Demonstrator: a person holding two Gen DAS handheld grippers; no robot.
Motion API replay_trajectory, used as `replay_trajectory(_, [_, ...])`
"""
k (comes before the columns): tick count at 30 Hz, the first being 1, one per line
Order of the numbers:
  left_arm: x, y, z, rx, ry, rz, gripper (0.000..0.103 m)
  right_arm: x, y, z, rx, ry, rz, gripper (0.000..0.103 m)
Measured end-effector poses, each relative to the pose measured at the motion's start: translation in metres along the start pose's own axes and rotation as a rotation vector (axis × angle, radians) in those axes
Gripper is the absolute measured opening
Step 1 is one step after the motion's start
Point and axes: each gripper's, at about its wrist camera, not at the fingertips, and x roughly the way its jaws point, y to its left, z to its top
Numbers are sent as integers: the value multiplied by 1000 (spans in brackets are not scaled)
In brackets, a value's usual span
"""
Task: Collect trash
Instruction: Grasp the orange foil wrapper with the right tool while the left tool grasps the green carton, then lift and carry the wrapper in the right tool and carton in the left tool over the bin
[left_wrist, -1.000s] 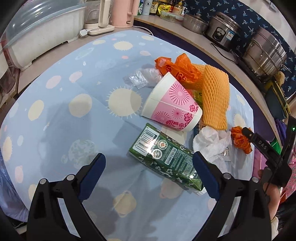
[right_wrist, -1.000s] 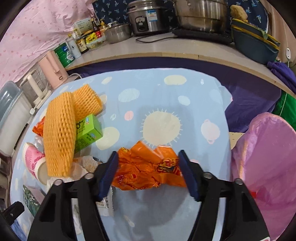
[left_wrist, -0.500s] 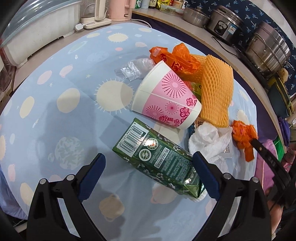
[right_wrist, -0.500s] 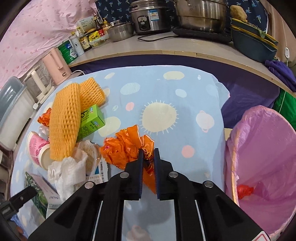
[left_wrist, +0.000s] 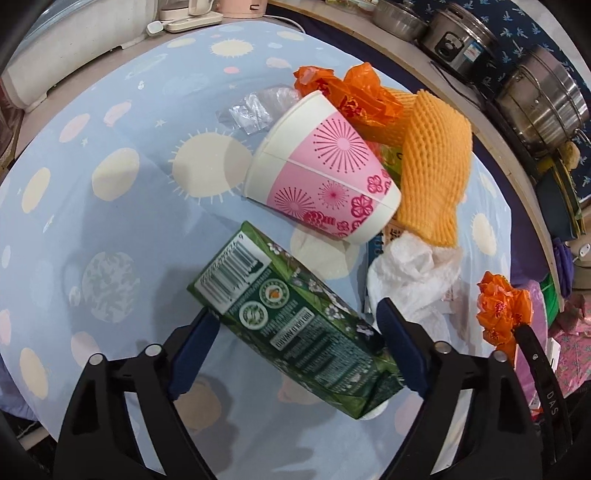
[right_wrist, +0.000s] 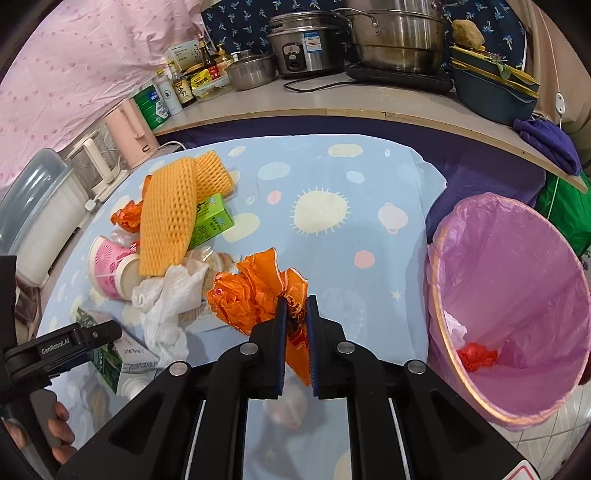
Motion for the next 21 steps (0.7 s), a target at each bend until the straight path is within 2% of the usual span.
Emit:
replay_trajectory(7, [-12,13,-10,-13,12,-51,74,-18,0,-20,13,15,17,10])
replay_trajectory(13, [3,8,-8,-32,6,-63,73,-22,-5,-27,31,20,22,10])
replay_trajectory(15, [7,7,-10,-47,18,-89,63,-24,-5,-29,32,19,20,10])
replay_trajectory(18, [4,4,-14,-33,30,-112,57,-25,-5,-28,29,16,19,10])
replay_trajectory(21, [-4,1,-20,9,26,-102,53,-32,-6,-29,29,6,23,10])
